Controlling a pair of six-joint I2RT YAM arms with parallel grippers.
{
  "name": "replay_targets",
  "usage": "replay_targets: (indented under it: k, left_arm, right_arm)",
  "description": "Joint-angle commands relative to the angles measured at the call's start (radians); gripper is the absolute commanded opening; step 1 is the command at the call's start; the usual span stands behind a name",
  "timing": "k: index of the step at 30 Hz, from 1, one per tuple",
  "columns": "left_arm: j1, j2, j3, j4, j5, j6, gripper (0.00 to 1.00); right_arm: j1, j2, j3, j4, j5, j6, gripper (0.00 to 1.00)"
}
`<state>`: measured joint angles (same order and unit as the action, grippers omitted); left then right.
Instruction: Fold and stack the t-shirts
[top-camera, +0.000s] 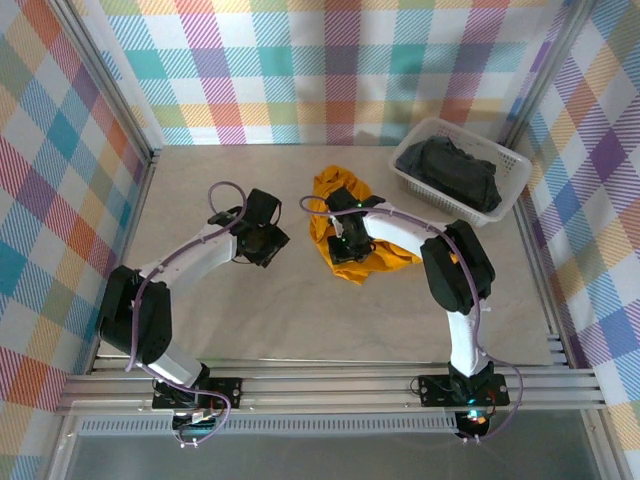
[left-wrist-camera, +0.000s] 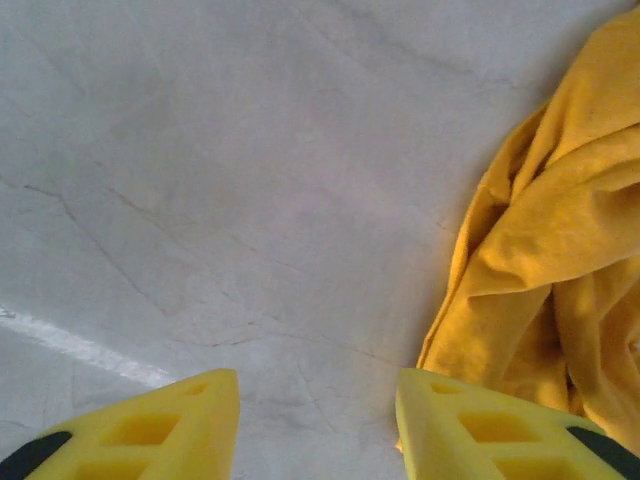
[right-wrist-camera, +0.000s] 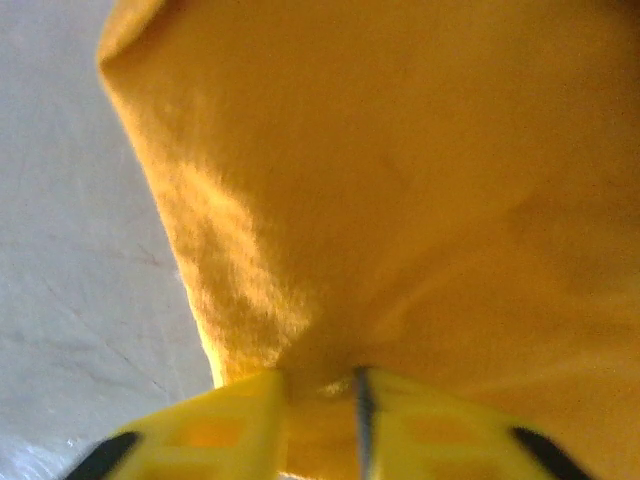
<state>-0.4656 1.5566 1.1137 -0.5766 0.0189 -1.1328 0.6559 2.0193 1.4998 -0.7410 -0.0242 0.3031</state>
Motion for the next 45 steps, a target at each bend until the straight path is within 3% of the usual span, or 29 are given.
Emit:
replay_targets:
  k: [1,4,8,9,11,12,15,19,24,28,32,37,45]
  left_arm:
    - [0.003,-0.052,-0.023,-0.011,0.008,-0.008,0.45]
    - [0.003,-0.052,-0.031,-0.009,0.012,-0.005,0.44]
    - [0.002,-0.049,-0.031,0.004,0.015,-0.004,0.43]
    - [0.001,-0.048,-0.031,0.006,0.015,-0.002,0.43]
    - [-0.001,-0.051,-0.032,0.009,0.013,0.003,0.43]
    - [-0.002,-0.055,-0.035,0.008,0.012,0.004,0.43]
    - [-0.002,-0.074,-0.053,0.007,0.008,0.002,0.43]
    - [-0.002,-0.098,-0.077,-0.004,0.009,0.002,0.42]
    - [-0.001,-0.119,-0.097,-0.006,0.005,-0.002,0.42]
    - [-0.002,-0.121,-0.096,-0.004,0.006,-0.002,0.41]
    - [-0.002,-0.121,-0.096,-0.002,0.004,-0.002,0.4]
    - [-0.002,-0.106,-0.095,0.007,0.012,-0.001,0.4]
    - [-0.01,-0.056,-0.072,0.037,0.05,0.034,0.36]
  right_arm:
    - [0.007,0.005,0.031,-0.024,0.006,-0.008,0.12]
    - [0.007,-0.006,0.036,-0.041,0.018,-0.001,0.01]
    - [0.007,-0.051,0.029,-0.044,0.014,-0.004,0.01]
    - [0.009,-0.057,0.03,-0.049,0.015,-0.01,0.08]
    - [0.019,-0.054,0.034,-0.065,0.034,-0.022,0.36]
    - [0.024,-0.044,0.041,-0.08,0.042,-0.025,0.44]
    - [0.034,-0.004,0.065,-0.101,0.059,-0.027,0.51]
    - [0.035,0.05,0.113,-0.121,0.066,-0.015,0.53]
    - [0.039,0.102,0.156,-0.139,0.055,-0.009,0.48]
    - [0.039,0.128,0.168,-0.144,0.067,-0.006,0.35]
    - [0.039,0.119,0.171,-0.147,0.074,-0.001,0.14]
    - [0.037,0.061,0.173,-0.152,0.068,0.008,0.0]
    - [-0.027,-0.062,0.181,-0.213,-0.047,0.058,0.0]
